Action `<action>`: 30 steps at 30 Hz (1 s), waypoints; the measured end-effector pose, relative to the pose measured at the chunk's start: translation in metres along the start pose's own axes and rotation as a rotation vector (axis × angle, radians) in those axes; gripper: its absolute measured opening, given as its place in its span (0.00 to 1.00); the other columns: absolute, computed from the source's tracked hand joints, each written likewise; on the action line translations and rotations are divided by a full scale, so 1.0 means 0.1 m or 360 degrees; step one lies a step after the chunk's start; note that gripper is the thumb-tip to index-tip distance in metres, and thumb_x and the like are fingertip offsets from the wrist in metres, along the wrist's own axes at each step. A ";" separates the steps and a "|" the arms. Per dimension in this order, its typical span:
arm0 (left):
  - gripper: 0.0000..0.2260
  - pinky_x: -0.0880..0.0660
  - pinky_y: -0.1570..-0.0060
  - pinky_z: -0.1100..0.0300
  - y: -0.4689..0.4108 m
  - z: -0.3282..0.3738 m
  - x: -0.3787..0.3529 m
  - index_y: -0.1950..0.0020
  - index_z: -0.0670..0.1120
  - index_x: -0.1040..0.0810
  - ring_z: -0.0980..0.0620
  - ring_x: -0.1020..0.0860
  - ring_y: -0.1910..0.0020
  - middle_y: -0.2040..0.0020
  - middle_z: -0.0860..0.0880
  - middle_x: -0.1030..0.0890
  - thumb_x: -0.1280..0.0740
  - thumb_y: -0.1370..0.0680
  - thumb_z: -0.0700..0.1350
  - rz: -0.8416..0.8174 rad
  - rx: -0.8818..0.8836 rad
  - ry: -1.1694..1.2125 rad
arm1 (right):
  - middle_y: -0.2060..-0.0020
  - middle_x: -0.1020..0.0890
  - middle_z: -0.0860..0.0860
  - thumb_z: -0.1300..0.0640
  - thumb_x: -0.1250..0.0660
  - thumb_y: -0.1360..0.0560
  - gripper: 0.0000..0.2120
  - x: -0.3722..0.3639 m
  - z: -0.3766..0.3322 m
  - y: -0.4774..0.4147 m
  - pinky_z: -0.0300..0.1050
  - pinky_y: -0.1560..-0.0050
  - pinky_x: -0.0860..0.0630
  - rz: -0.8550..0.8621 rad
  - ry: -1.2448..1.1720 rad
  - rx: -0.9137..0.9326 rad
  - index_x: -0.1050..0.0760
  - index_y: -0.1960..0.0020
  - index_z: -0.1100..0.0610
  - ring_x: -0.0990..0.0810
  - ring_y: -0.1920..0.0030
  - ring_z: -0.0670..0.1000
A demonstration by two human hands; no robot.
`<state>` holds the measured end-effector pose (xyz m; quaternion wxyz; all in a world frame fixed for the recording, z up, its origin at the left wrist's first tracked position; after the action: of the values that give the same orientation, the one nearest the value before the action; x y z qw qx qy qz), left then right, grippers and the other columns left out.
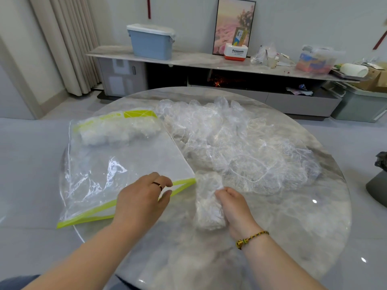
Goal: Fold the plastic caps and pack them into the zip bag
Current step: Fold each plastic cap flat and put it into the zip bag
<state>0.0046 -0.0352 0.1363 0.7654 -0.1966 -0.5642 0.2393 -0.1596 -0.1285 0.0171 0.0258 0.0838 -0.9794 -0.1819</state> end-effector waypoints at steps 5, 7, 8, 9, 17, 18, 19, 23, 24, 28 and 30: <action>0.41 0.40 0.59 0.57 0.10 -0.20 -0.20 0.49 0.47 0.32 0.48 0.34 0.57 0.52 0.49 0.31 0.18 0.58 0.45 -0.0187 -0.0126 -0.0425 | 0.71 0.36 0.51 0.67 0.41 0.26 0.11 -0.03 -0.03 0.02 0.39 0.71 0.41 -0.0018 0.0084 0.0039 0.35 0.64 0.56 0.38 0.69 0.48; 0.41 0.38 0.60 0.57 0.09 -0.31 -0.22 0.50 0.46 0.29 0.46 0.29 0.60 0.57 0.46 0.24 0.18 0.60 0.42 -0.0204 -0.0070 -0.0493 | 0.73 0.38 0.49 0.67 0.41 0.26 0.14 -0.05 -0.04 0.02 0.38 0.74 0.43 -0.0040 0.0114 0.0058 0.38 0.67 0.55 0.41 0.72 0.46; 0.37 0.33 0.63 0.57 0.09 -0.36 -0.24 0.52 0.45 0.25 0.45 0.26 0.65 0.62 0.46 0.22 0.18 0.60 0.40 -0.0229 -0.0070 -0.0491 | 0.74 0.39 0.48 0.67 0.41 0.25 0.16 -0.07 -0.05 0.03 0.36 0.75 0.44 -0.0058 0.0116 0.0068 0.39 0.68 0.54 0.42 0.73 0.45; 0.33 0.30 0.70 0.58 0.08 -0.40 -0.26 0.57 0.44 0.22 0.46 0.24 0.71 0.67 0.47 0.22 0.18 0.60 0.38 -0.0265 -0.0056 -0.0461 | 0.75 0.39 0.48 0.67 0.41 0.25 0.16 -0.08 -0.05 0.03 0.35 0.75 0.43 -0.0076 0.0109 0.0076 0.39 0.68 0.55 0.42 0.74 0.45; 0.06 0.41 0.74 0.72 0.01 -0.37 -0.16 0.68 0.47 0.17 0.56 0.23 0.67 0.68 0.54 0.20 0.23 0.37 0.38 -0.0237 0.0170 0.0017 | 0.76 0.32 0.47 0.69 0.39 0.26 0.15 -0.20 -0.10 0.02 0.33 0.72 0.36 -0.0203 0.0168 0.0190 0.34 0.69 0.57 0.34 0.72 0.43; 0.04 0.45 0.74 0.77 -0.01 -0.30 -0.09 0.70 0.49 0.18 0.56 0.26 0.65 0.71 0.56 0.21 0.25 0.38 0.41 -0.0158 0.0103 0.0007 | 0.77 0.31 0.45 0.70 0.39 0.26 0.14 -0.25 -0.12 0.05 0.32 0.72 0.36 -0.0233 0.0235 0.0234 0.31 0.69 0.58 0.33 0.74 0.41; 0.02 0.48 0.74 0.78 -0.03 -0.26 -0.04 0.71 0.49 0.18 0.55 0.29 0.62 0.71 0.56 0.21 0.29 0.37 0.44 -0.0053 0.0049 0.0007 | 0.75 0.30 0.47 0.70 0.39 0.26 0.11 -0.31 -0.13 0.07 0.34 0.71 0.36 -0.0284 0.0304 0.0271 0.28 0.66 0.62 0.32 0.72 0.42; 0.16 0.34 0.69 0.72 -0.06 -0.11 -0.01 0.66 0.48 0.16 0.57 0.29 0.59 0.69 0.58 0.21 0.41 0.31 0.53 0.0004 0.0029 0.0186 | 0.65 0.26 0.55 0.69 0.40 0.25 0.12 -0.55 -0.12 0.20 0.40 0.65 0.33 -0.0433 0.0484 0.0343 0.25 0.62 0.56 0.30 0.65 0.50; 0.19 0.34 0.64 0.75 -0.06 -0.11 -0.04 0.64 0.47 0.15 0.58 0.29 0.58 0.68 0.59 0.23 0.42 0.32 0.55 -0.0052 0.0085 0.0318 | 0.65 0.26 0.54 0.69 0.41 0.25 0.13 -0.59 -0.13 0.21 0.38 0.65 0.32 -0.0440 0.0498 0.0354 0.26 0.61 0.53 0.29 0.65 0.47; 0.29 0.34 0.57 0.76 -0.03 -0.04 -0.14 0.56 0.50 0.15 0.71 0.28 0.58 0.64 0.67 0.28 0.48 0.37 0.65 -0.0288 0.0223 0.0687 | 0.71 0.32 0.46 0.67 0.42 0.24 0.14 -0.68 -0.25 0.17 0.31 0.70 0.37 -0.0374 0.0619 0.0406 0.32 0.65 0.53 0.34 0.70 0.43; 0.23 0.34 0.57 0.77 0.00 -0.03 -0.14 0.57 0.57 0.18 0.69 0.28 0.54 0.62 0.66 0.27 0.46 0.37 0.67 -0.0333 0.0241 0.0660 | 0.70 0.31 0.48 0.68 0.44 0.24 0.12 -0.70 -0.25 0.08 0.36 0.66 0.35 -0.0299 0.0640 0.0335 0.30 0.63 0.57 0.31 0.67 0.47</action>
<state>0.0039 -0.0436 0.1250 0.8980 -0.1242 -0.3926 0.1549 -0.0895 -0.1177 0.0417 0.1944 0.2112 -0.9560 -0.0599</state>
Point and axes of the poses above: each hand's wrist, its own y-axis away from the middle knuckle, its own x-axis out of the back of the hand, z = x × y, the point moved 10 cm from there along -y, towards the middle knuckle
